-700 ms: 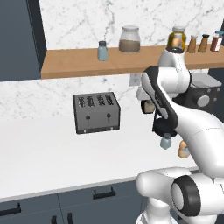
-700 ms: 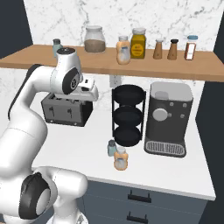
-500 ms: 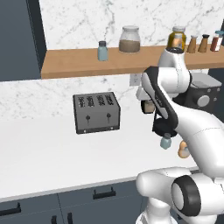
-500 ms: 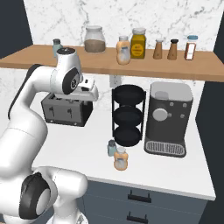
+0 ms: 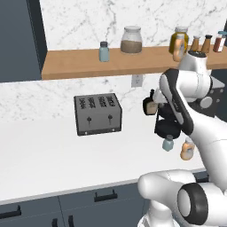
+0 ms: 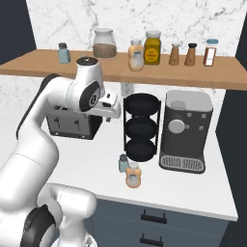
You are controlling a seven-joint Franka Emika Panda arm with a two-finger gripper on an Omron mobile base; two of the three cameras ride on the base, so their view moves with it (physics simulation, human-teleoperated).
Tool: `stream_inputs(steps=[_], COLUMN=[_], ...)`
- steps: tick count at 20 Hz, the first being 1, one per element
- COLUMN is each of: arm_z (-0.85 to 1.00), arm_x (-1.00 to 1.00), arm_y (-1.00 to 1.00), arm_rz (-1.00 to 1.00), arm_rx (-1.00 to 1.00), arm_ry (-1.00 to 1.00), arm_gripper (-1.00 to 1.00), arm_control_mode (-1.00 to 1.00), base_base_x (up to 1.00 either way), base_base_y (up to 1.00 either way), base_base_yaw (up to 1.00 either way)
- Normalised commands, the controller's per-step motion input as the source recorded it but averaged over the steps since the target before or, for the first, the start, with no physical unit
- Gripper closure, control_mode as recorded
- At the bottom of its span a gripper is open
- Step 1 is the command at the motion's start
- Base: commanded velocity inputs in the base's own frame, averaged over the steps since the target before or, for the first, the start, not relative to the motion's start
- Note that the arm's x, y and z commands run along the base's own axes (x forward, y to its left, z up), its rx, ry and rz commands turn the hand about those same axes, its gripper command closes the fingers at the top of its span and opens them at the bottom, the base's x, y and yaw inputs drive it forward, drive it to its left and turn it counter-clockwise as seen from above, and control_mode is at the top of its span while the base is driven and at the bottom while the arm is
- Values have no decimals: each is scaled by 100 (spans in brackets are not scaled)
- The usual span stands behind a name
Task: Put the shaker and condiment bottle from the counter next to their counterparts in the cabinet.
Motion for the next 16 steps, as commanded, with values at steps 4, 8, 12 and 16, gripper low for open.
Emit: stream_inputs(steps=[4, 8, 12, 16], arm_z=[-20, -21, -27, -29], arm_x=[-11, 0, 0, 8], arm_y=[-100, -100, -99, -100], arm_rz=[-25, -3, 10, 21], arm_rx=[2, 2, 5, 4], arm_ry=[-12, -19, -38, -47], arm_gripper=[-100, -100, -100, -100], arm_control_mode=[-100, -100, -100, -100], base_base_x=[0, 0, 0, 0], base_base_y=[0, 0, 0, 0], base_base_yaw=[0, 0, 0, 0])
